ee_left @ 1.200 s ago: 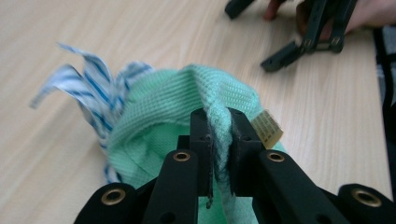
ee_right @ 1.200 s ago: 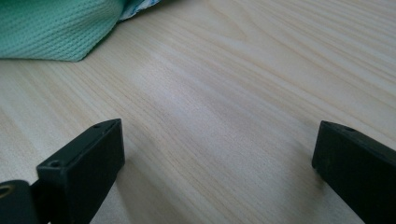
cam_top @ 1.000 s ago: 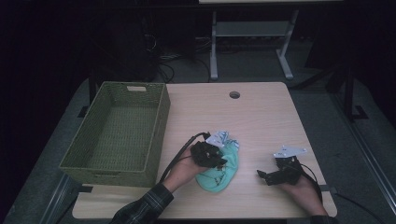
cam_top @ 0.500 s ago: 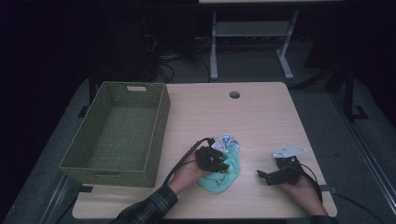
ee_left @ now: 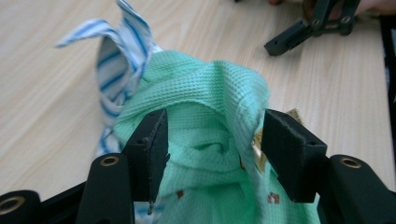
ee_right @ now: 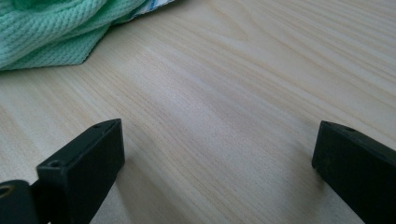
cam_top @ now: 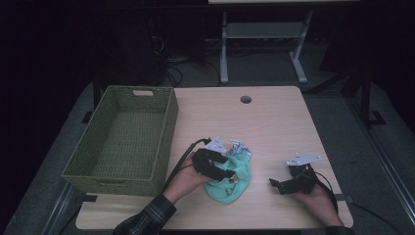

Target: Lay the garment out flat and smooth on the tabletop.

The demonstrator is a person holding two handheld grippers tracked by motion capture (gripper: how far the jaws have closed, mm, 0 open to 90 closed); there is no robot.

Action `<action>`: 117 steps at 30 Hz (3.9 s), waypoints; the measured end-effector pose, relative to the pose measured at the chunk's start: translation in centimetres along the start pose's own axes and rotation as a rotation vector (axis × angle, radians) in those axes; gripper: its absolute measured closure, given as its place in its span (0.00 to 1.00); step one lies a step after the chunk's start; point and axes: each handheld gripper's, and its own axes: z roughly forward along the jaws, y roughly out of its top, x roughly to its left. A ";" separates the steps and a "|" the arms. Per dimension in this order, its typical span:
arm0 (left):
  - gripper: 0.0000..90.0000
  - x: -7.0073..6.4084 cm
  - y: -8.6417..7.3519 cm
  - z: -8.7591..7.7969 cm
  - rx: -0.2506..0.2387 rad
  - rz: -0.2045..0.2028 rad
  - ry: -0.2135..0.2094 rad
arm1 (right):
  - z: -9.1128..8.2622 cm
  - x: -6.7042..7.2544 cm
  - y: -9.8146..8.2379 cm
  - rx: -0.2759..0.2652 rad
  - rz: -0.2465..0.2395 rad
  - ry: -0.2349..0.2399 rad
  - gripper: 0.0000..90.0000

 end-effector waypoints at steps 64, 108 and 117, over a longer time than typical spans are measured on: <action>0.96 -2.0 -5.9 -0.5 0.216 -0.029 -0.001 | -0.7 0.8 4.8 -0.105 -0.028 0.143 0.63; 0.95 -1.8 -5.9 -0.5 0.218 -0.048 -0.009 | 7.5 1.3 8.9 0.007 -0.090 0.220 0.91; 0.95 -1.9 -5.8 -0.4 0.219 -0.047 -0.007 | 7.1 1.6 8.8 0.009 -0.098 0.209 0.99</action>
